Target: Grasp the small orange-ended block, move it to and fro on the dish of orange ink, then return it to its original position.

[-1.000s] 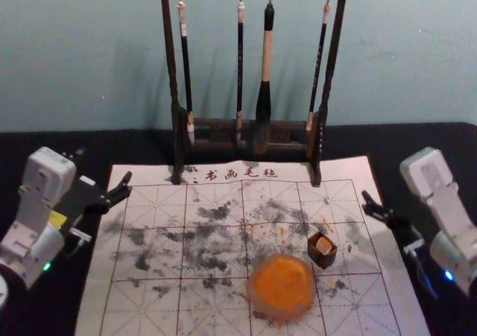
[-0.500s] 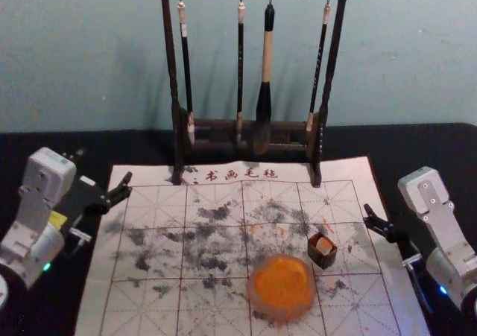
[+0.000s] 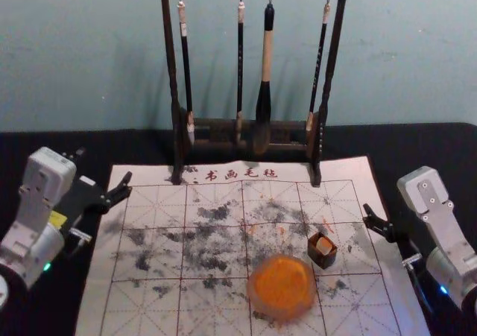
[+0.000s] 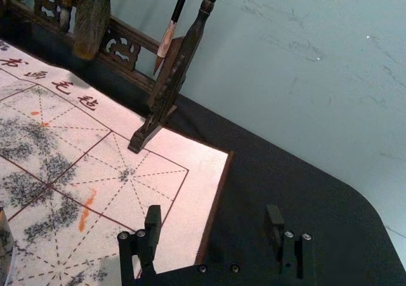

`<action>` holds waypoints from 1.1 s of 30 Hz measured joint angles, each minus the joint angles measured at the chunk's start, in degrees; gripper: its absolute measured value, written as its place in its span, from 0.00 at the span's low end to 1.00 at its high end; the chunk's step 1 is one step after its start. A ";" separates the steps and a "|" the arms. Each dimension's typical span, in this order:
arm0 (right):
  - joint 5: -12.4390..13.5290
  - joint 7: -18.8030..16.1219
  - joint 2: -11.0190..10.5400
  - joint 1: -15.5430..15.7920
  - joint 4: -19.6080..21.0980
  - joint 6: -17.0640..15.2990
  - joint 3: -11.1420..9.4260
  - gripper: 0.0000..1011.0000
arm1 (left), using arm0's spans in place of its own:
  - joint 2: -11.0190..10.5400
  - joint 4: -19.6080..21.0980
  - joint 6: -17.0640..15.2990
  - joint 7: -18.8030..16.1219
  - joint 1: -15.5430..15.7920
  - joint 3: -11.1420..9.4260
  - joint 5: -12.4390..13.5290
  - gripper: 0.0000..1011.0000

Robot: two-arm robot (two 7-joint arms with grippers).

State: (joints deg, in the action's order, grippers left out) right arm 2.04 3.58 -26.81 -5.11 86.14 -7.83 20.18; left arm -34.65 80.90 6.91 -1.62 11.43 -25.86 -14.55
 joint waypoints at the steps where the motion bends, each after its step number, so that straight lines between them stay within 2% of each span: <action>1: 0.01 -0.01 -0.01 0.00 0.01 0.00 0.00 0.99 | 0.00 0.00 0.00 0.00 0.00 0.00 0.00 0.99; 33: 0.09 -0.09 -0.10 -0.03 0.11 -0.09 0.07 0.99 | 0.00 0.00 0.00 0.00 0.00 0.00 0.00 0.99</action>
State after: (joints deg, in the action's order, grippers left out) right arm 2.13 3.49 -26.91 -5.14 86.25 -7.92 20.25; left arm -34.65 80.90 6.91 -1.62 11.43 -25.86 -14.55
